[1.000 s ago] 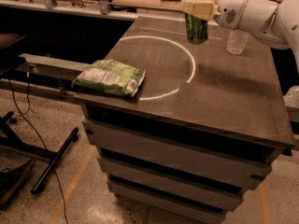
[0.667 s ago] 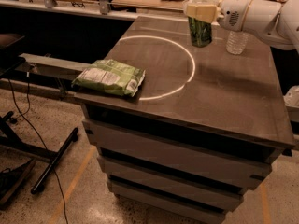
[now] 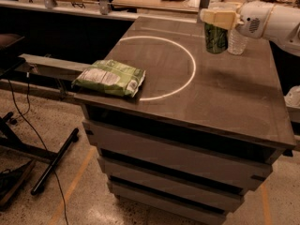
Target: Place green can upright
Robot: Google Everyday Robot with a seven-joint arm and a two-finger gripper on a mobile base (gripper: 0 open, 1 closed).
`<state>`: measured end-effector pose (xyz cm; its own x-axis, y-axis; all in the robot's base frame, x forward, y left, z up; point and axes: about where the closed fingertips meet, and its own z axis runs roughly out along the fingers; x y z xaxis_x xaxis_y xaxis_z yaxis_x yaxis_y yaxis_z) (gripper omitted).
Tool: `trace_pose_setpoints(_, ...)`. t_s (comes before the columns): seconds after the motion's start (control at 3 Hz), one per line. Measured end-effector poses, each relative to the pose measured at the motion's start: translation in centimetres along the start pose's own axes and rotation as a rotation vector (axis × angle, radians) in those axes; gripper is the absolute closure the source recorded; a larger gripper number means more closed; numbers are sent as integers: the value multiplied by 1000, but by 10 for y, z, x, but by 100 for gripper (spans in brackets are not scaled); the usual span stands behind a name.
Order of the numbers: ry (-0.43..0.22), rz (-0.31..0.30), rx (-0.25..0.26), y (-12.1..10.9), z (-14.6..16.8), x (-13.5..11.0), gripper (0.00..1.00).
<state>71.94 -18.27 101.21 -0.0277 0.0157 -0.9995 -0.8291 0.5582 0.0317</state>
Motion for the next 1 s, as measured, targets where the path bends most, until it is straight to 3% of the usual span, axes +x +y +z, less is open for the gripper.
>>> trace_pose_setpoints(0.33, -40, 22, -38, 2, -12, 8, 100)
trace_pose_setpoints(1.0, -94, 29, -50, 5, -56, 23, 100)
